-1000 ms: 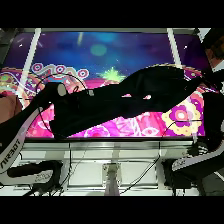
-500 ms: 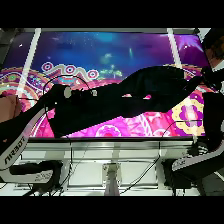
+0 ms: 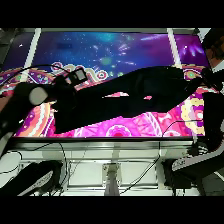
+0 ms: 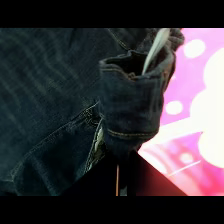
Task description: Fold the clothes and pants, and hang the long-sleeved shirts on hangers.
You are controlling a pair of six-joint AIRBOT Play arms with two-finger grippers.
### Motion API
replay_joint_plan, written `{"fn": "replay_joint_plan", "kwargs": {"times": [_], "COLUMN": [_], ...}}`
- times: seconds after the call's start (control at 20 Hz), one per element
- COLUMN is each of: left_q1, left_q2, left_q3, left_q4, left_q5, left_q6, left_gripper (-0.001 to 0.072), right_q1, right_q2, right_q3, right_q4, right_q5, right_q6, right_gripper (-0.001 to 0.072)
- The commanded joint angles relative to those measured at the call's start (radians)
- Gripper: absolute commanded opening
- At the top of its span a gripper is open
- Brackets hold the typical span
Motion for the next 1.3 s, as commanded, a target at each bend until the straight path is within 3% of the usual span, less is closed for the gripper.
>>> {"fn": "replay_joint_plan", "kwargs": {"times": [0.0,0.1,0.25,0.35,0.45,0.55,0.6,0.65,0.7,0.75,0.8,1.0,1.05,1.1,1.2,1.25], "left_q1": [-0.003,-0.001,-0.001,0.023,0.087,0.170,0.206,0.230,0.253,0.266,0.282,0.283,0.277,0.268,0.225,0.192], "left_q2": [0.125,0.122,0.034,-0.084,-0.246,-0.418,-0.506,-0.572,-0.618,-0.640,-0.643,-0.571,-0.538,-0.511,-0.471,-0.462], "left_q3": [0.000,0.000,0.000,0.000,0.000,0.000,0.000,0.000,0.000,0.000,0.000,0.000,0.000,0.000,0.000,0.000], "left_q4": [0.011,0.033,0.107,0.093,0.007,-0.177,-0.310,-0.431,-0.559,-0.650,-0.659,-0.444,-0.356,-0.259,-0.121,-0.124], "left_q5": [-0.231,-0.189,0.026,0.263,0.585,0.959,1.140,1.250,1.281,1.244,1.172,1.041,0.968,0.877,0.655,0.571], "left_q6": [-0.101,-0.100,-0.100,-0.097,-0.107,-0.219,-0.311,-0.406,-0.512,-0.596,-0.624,-0.622,-0.619,-0.595,-0.448,-0.358], "left_gripper": [0.0009,0.0009,0.0008,0.0008,0.0009,0.0013,0.0084,0.0384,0.0718,0.0704,0.0695,0.0689,0.0689,0.0687,0.0687,0.0687], "right_q1": [0.009,0.015,0.019,0.019,0.019,0.019,0.019,0.019,0.019,0.019,0.019,0.018,0.016,0.015,0.016,0.018], "right_q2": [0.000,0.000,0.000,0.000,0.000,0.000,0.000,0.000,0.000,0.000,0.000,0.000,0.000,0.000,0.000,0.000], "right_q3": [0.001,0.002,0.001,0.001,0.001,0.001,0.001,0.001,0.001,0.002,0.002,0.003,0.005,0.009,0.012,0.012], "right_q4": [0.002,0.005,0.003,-0.007,-0.007,-0.006,-0.005,-0.003,-0.004,-0.005,-0.006,-0.013,-0.011,-0.011,0.008,0.018], "right_q5": [0.015,0.018,0.018,0.019,0.020,0.026,0.031,0.038,0.045,0.046,0.045,-0.029,-0.059,-0.084,-0.121,-0.126], "right_q6": [0.001,0.001,0.001,0.001,0.001,0.001,0.001,0.001,0.001,0.001,0.001,0.002,0.004,0.010,0.012,0.012], "right_gripper": [0.0028,0.0028,0.0027,0.0027,0.0027,0.0028,0.0029,0.0030,0.0039,0.0048,0.0048,0.0056,0.0175,0.0380,0.0414,0.0414]}}
